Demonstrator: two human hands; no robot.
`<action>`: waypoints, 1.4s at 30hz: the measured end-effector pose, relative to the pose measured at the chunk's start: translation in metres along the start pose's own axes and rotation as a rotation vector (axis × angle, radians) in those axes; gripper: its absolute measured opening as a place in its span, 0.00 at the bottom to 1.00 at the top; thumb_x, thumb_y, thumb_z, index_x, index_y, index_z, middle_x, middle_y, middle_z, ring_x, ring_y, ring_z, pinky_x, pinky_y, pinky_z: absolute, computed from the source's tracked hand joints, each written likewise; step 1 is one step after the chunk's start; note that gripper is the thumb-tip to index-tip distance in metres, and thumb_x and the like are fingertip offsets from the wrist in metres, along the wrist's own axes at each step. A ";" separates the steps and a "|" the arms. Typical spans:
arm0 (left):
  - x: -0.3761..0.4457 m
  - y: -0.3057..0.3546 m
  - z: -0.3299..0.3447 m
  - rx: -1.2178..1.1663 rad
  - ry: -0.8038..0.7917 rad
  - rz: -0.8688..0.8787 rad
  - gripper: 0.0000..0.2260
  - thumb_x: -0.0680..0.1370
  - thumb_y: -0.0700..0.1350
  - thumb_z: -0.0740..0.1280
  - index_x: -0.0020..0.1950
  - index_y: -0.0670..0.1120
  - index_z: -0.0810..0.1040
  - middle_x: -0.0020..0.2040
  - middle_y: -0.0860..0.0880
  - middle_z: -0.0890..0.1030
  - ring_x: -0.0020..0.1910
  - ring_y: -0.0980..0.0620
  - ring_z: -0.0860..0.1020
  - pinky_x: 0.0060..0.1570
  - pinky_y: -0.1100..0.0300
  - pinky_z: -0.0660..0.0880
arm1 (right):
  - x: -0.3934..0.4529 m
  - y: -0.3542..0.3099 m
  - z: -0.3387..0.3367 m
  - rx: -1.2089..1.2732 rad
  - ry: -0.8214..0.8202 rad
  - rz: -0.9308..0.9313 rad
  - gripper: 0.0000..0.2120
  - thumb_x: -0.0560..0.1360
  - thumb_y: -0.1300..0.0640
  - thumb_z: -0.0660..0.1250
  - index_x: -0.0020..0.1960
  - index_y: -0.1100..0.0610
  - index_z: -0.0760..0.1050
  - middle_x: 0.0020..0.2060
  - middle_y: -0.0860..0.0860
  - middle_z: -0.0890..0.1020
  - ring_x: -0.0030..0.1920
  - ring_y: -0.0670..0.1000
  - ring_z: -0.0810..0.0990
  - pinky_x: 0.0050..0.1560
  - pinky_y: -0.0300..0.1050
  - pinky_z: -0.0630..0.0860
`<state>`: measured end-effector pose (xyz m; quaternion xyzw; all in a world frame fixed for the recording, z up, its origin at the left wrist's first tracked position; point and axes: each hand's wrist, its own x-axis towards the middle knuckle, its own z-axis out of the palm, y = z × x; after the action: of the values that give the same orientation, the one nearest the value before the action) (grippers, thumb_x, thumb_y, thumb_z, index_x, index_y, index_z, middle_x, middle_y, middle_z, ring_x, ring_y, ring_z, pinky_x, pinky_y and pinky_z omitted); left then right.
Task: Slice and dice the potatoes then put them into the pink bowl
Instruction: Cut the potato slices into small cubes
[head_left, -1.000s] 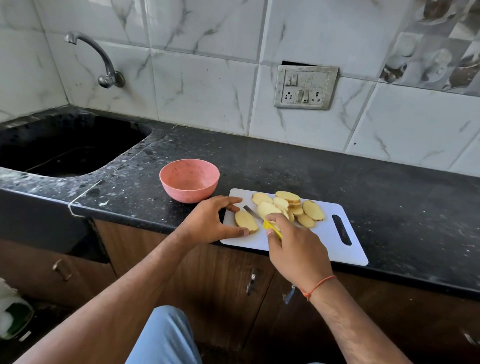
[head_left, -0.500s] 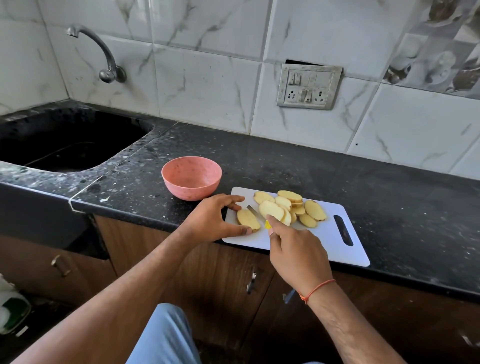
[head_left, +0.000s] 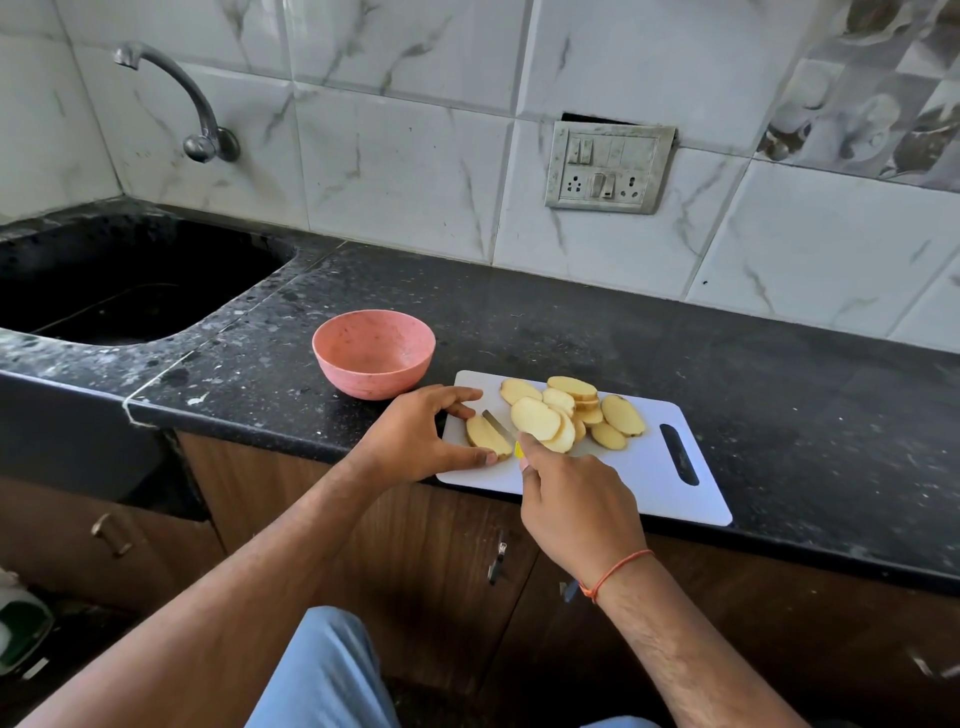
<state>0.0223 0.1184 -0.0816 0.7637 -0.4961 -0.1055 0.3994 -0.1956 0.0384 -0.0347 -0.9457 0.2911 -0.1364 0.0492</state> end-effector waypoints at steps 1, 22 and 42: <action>0.000 0.000 0.000 -0.001 0.000 0.000 0.40 0.65 0.64 0.83 0.75 0.58 0.76 0.57 0.63 0.83 0.60 0.69 0.77 0.58 0.70 0.71 | 0.000 -0.001 0.000 -0.004 -0.010 0.002 0.17 0.85 0.49 0.57 0.73 0.46 0.71 0.38 0.46 0.77 0.38 0.48 0.77 0.32 0.44 0.72; -0.001 0.007 0.000 0.013 0.005 -0.026 0.36 0.66 0.65 0.83 0.71 0.59 0.78 0.57 0.62 0.83 0.57 0.65 0.79 0.53 0.69 0.72 | -0.029 0.011 -0.021 -0.033 -0.094 -0.029 0.24 0.87 0.49 0.54 0.83 0.43 0.57 0.32 0.44 0.71 0.34 0.45 0.71 0.29 0.38 0.60; 0.002 -0.002 -0.003 0.008 -0.003 -0.005 0.44 0.64 0.64 0.84 0.77 0.55 0.73 0.57 0.64 0.83 0.62 0.65 0.77 0.65 0.61 0.75 | -0.061 0.016 -0.039 0.207 -0.073 0.072 0.21 0.87 0.47 0.54 0.79 0.42 0.66 0.31 0.42 0.74 0.33 0.45 0.75 0.30 0.37 0.66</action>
<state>0.0263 0.1182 -0.0803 0.7665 -0.4952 -0.1058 0.3951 -0.2637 0.0593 -0.0136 -0.9288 0.3072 -0.1293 0.1620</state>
